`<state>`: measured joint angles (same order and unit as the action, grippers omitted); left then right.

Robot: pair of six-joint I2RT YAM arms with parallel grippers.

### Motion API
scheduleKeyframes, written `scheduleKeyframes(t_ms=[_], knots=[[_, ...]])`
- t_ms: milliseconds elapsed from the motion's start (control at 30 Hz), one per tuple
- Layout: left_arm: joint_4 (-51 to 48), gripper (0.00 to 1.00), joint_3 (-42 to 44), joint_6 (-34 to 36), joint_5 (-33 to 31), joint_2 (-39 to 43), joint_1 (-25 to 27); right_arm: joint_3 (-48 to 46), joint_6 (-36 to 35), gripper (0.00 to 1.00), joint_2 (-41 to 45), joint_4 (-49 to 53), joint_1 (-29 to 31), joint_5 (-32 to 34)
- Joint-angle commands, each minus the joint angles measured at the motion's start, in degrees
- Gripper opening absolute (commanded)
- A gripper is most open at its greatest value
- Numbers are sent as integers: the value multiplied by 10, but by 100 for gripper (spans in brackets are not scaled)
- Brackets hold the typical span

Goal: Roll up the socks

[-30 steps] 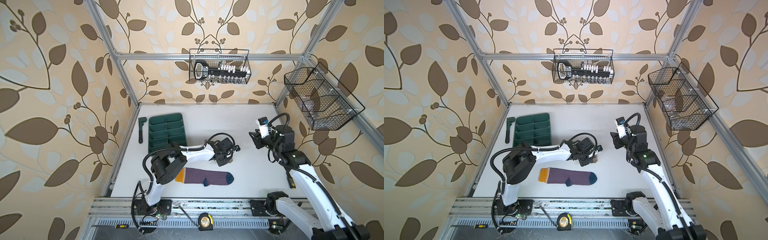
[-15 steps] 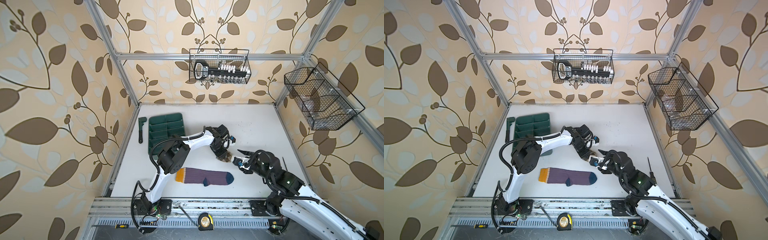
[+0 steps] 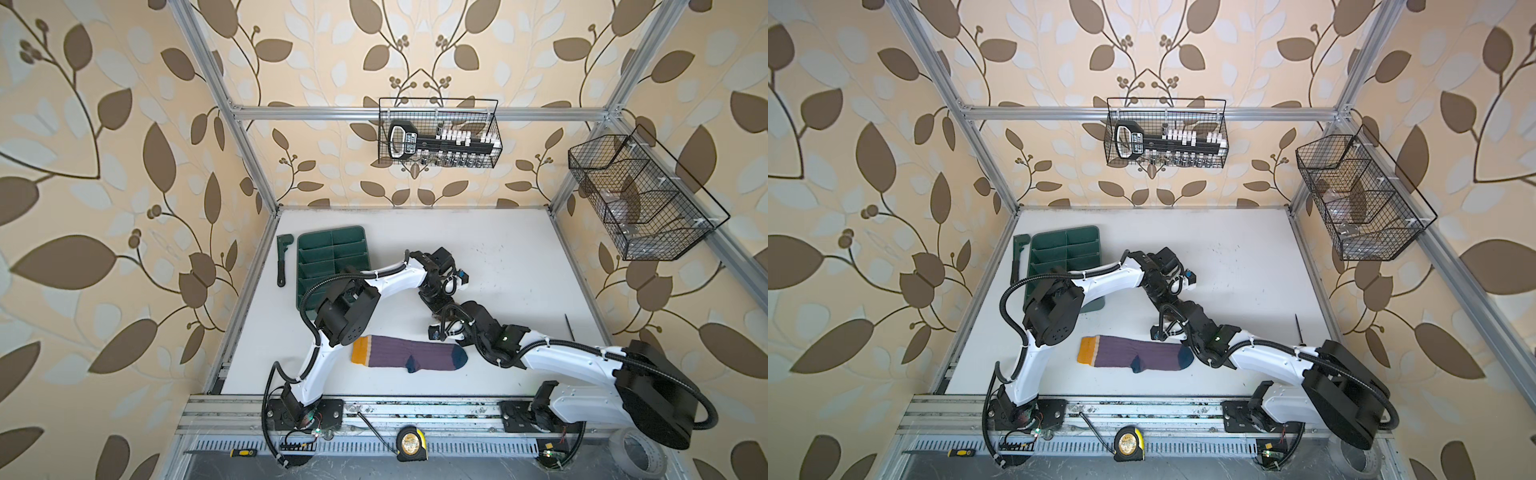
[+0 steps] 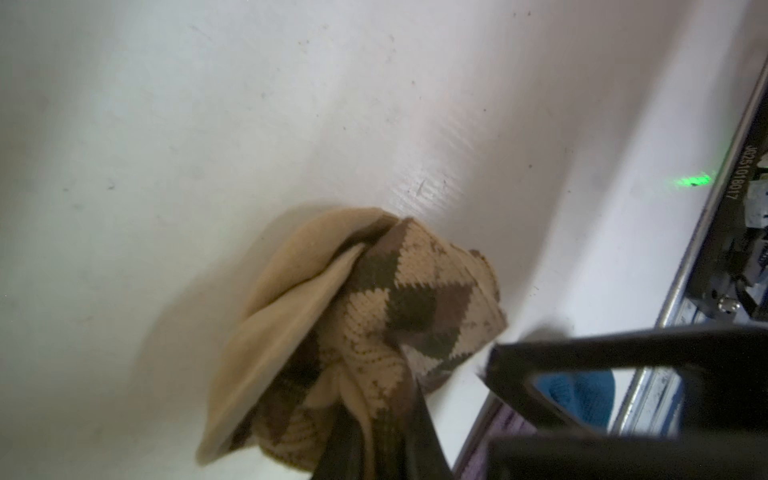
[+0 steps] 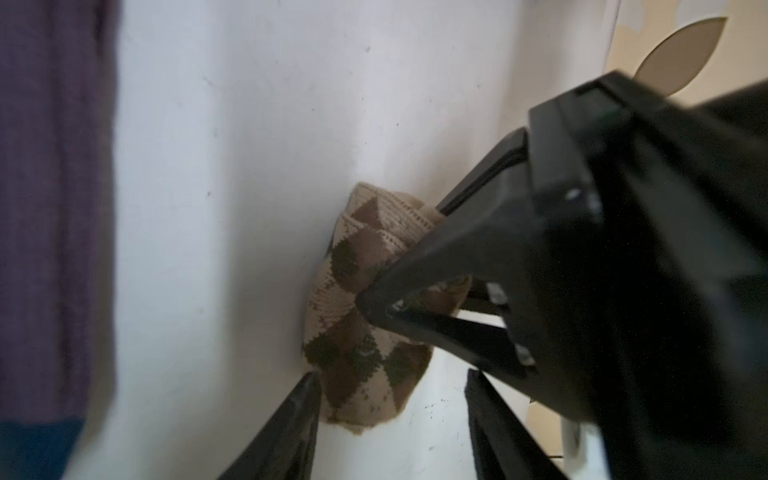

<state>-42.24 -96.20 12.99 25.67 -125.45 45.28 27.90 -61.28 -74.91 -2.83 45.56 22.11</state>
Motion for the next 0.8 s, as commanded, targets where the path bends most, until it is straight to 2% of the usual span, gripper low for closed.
scheduleKeyframes(t_ms=[0,167,267,367,400,433,500,533,633,767], knots=[[-144,2,47,-6,-63,-66,-1,18,-28,57,-36,-35,-13,-8],[-144,1,44,-5,-57,-67,0,33,-18,56,-88,-26,-26,-14],[-143,1,44,-6,-54,-63,-1,37,-11,51,-112,-20,-29,-19],[-138,3,45,-7,-55,-53,0,42,0,36,-129,-2,-31,-28],[-134,5,46,-10,-56,-46,0,43,2,29,-132,2,-31,-32],[-127,9,49,-12,-61,-37,-1,43,3,22,-133,9,-31,-38],[-112,18,57,-14,-61,-12,-1,45,7,20,-136,15,-31,-44],[-100,36,65,-16,-65,4,-1,47,11,17,-137,20,-31,-48],[-53,56,98,-22,-83,60,-1,63,24,10,-144,58,-34,-67],[14,69,150,-28,-129,151,-4,99,47,1,-156,137,-46,-112]])
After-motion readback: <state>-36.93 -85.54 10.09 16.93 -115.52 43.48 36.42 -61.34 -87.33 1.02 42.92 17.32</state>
